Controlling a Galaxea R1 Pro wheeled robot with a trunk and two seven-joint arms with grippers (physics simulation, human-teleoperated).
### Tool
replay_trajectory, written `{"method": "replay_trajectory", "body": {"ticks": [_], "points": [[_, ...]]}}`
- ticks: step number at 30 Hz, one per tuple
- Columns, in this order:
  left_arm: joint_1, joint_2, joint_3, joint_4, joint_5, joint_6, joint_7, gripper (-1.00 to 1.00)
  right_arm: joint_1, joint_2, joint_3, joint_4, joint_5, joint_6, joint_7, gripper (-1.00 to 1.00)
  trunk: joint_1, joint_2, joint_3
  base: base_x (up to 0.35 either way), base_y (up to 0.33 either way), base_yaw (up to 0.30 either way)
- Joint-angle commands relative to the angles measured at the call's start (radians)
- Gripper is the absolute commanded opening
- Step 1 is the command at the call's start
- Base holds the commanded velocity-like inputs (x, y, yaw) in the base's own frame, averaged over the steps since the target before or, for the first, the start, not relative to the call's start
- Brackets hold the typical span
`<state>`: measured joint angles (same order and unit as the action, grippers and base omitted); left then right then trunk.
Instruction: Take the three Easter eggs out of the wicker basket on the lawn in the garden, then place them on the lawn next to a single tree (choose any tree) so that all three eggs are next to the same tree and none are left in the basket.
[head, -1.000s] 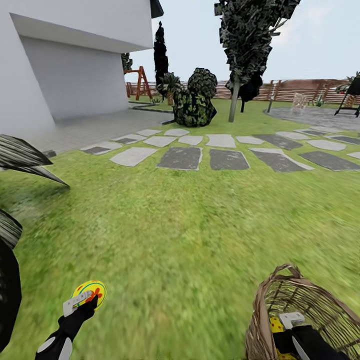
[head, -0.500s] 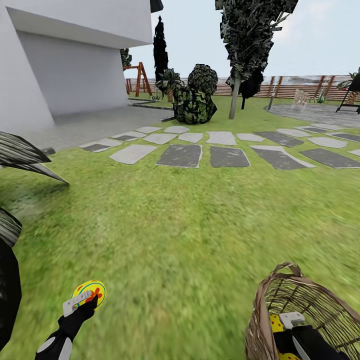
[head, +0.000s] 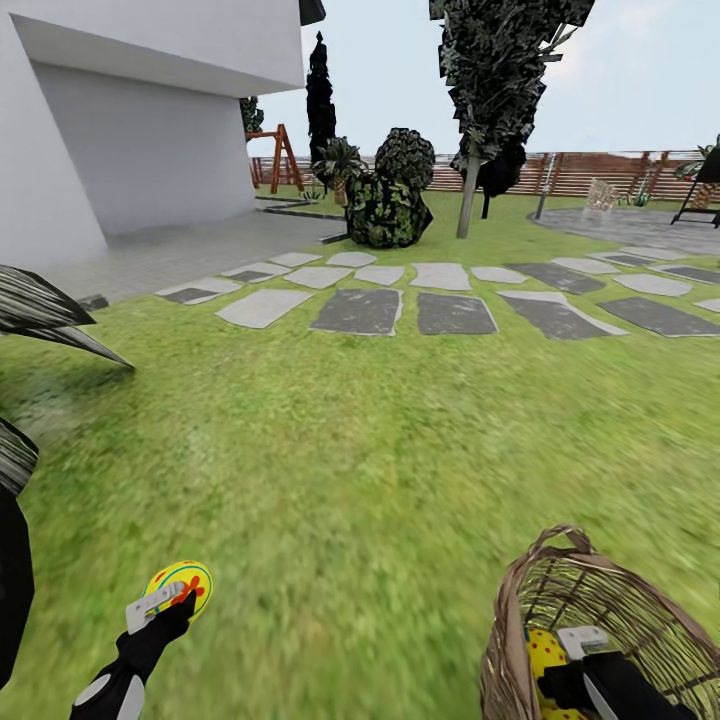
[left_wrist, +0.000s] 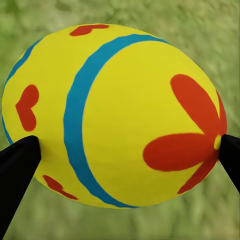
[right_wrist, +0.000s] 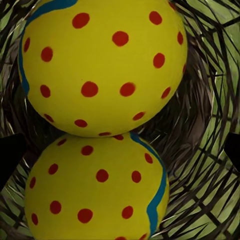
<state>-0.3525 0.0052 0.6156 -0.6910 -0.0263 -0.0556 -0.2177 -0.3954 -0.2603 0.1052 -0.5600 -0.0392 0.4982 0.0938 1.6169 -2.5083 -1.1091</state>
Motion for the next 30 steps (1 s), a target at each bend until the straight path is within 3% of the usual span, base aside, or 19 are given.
{"method": "replay_trajectory", "body": {"ticks": [1,6,19,30], "points": [[-0.001,-0.001,0.005,0.001,-0.003,-0.003,-0.008,-1.0,0.0,-0.001,0.005,-0.001,-0.004,0.005,0.0,1.0,0.0,0.0,-0.001,0.0,-0.002,0.0],[0.0,-0.002,0.005,0.001,-0.003,-0.003,-0.006,-1.0,0.0,0.016,0.005,-0.001,-0.003,0.005,-0.002,1.0,0.002,-0.002,-0.02,0.0,0.0,0.0],[-0.001,-0.012,0.005,0.002,-0.004,-0.003,-0.005,-1.0,0.0,0.015,-0.001,-0.003,-0.004,0.006,-0.002,1.0,0.008,-0.005,-0.07,0.0,0.0,0.0],[-0.001,-0.017,0.004,0.002,-0.004,-0.003,-0.005,-1.0,0.0,0.015,0.001,-0.003,-0.004,0.006,-0.002,1.0,0.008,-0.005,-0.07,0.0,0.0,0.0]]}}
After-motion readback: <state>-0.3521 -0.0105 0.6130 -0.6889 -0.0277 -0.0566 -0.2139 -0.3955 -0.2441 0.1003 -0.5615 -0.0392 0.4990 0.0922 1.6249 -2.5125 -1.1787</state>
